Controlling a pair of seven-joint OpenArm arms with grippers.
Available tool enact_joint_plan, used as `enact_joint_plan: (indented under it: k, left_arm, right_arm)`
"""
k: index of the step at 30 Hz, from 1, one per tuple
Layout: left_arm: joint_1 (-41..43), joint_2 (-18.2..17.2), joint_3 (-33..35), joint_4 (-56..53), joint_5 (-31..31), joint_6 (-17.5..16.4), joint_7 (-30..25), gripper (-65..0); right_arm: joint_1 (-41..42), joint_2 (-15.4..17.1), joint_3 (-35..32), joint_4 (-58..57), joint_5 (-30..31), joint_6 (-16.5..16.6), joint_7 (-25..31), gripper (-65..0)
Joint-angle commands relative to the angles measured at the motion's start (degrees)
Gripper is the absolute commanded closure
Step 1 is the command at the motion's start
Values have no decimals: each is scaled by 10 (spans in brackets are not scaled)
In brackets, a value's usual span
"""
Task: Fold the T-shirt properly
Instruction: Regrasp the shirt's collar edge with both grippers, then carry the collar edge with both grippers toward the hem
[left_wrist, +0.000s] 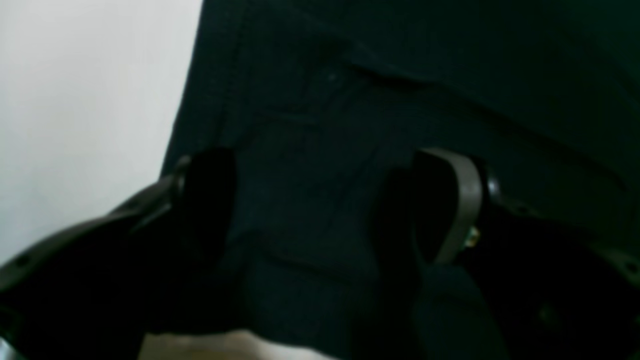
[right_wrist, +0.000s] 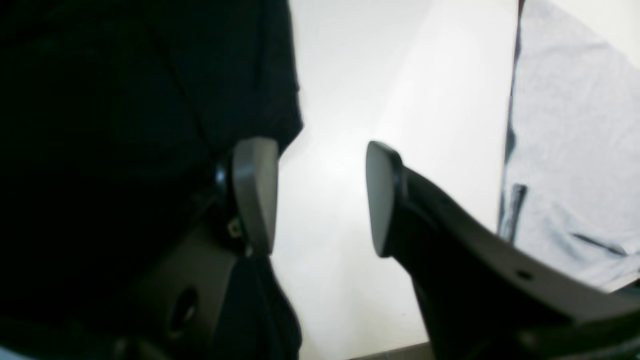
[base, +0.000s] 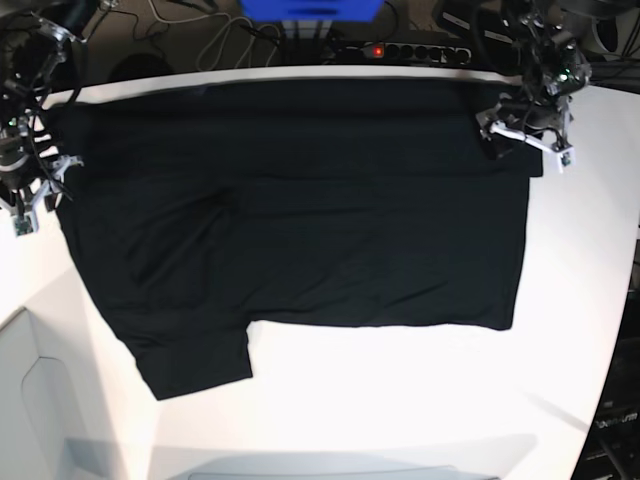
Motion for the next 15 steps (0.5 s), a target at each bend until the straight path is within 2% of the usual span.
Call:
enact_joint_plan:
  k: [1, 4, 9, 15]
  left_arm:
    - [6, -5, -2, 17, -1, 4, 0, -528]
    - [4, -2, -2, 47, -2, 4, 0, -528]
    - [-27, 0, -2, 106, -2, 4, 0, -528]
    - [-132, -4, -6, 85, 3, 5, -7, -529]
  right_arm:
    - [17, 11, 3, 12, 9, -12, 16, -291]
    - [49, 11, -6, 8, 9, -12, 16, -291]
    - [132, 11, -60, -39, 9, -12, 17, -291]
    - [274, 13, -114, -222, 8, -13, 20, -291]
